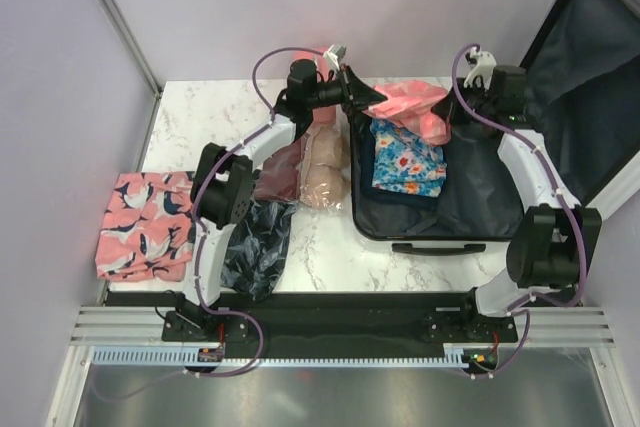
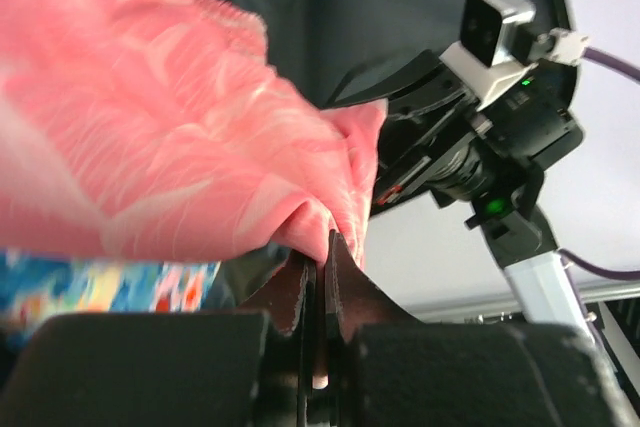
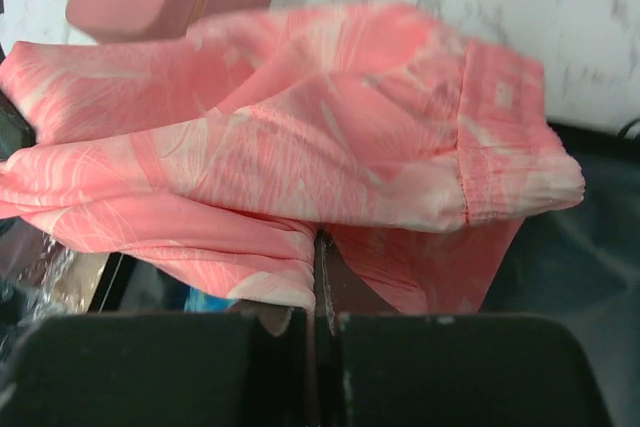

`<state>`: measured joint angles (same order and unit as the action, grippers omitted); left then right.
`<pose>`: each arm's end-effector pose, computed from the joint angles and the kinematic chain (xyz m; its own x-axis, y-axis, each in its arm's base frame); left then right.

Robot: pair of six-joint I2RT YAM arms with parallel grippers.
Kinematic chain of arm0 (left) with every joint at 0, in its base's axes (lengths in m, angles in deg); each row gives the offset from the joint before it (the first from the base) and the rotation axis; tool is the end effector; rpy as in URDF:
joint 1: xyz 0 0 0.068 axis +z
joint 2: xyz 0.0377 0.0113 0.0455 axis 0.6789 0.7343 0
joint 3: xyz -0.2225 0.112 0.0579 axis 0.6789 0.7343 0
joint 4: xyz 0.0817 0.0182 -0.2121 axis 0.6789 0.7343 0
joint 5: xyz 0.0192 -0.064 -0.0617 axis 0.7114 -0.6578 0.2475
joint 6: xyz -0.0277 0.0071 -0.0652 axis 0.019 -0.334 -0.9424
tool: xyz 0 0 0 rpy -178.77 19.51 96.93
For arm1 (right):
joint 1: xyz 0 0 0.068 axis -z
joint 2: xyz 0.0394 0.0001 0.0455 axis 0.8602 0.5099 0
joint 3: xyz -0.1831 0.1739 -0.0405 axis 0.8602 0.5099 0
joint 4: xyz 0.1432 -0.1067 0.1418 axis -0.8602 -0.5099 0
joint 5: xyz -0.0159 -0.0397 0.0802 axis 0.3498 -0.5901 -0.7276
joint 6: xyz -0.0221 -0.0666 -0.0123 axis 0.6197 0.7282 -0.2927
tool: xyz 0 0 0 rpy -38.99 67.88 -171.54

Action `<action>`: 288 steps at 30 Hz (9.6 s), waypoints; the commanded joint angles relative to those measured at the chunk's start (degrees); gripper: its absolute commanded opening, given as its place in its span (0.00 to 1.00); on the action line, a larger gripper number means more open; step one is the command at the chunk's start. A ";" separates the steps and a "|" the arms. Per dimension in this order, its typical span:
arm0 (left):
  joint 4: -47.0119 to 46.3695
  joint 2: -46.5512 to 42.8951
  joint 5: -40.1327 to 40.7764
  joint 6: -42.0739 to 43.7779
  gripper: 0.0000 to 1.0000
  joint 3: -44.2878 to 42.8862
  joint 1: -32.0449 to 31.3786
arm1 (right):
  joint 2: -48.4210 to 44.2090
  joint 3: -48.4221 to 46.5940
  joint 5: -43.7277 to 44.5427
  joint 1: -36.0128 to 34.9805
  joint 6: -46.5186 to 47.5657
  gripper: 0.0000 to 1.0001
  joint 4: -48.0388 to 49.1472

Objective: Pack the luggage
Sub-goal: Place the clothes in the luggage, then pick up the clothes at the center of the board, then place the clothes in the luggage.

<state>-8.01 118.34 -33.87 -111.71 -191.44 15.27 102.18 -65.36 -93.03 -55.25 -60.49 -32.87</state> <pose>0.4367 -0.2757 0.2914 -0.8947 -0.2651 -0.3596 0.3635 0.0359 -0.9309 0.3621 0.0019 0.3185 -0.4767 0.1217 -0.8706 -0.3150 0.9010 0.2984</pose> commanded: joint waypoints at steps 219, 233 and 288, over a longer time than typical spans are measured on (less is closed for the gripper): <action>57.61 -71.66 29.65 35.61 0.92 61.85 22.74 | 16.63 -35.00 23.38 -59.12 -19.29 0.00 -40.95; 50.31 -57.59 20.68 35.97 0.91 45.50 19.93 | 13.46 -45.45 16.25 -55.08 -4.33 0.00 -48.86; 46.44 -49.15 21.12 32.80 0.90 44.79 19.66 | 15.49 -25.51 -4.14 -7.79 -7.85 0.00 -27.95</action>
<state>39.88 69.93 -13.65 -77.59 -147.68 35.12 119.14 -91.37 -95.28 -63.40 -72.62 -61.00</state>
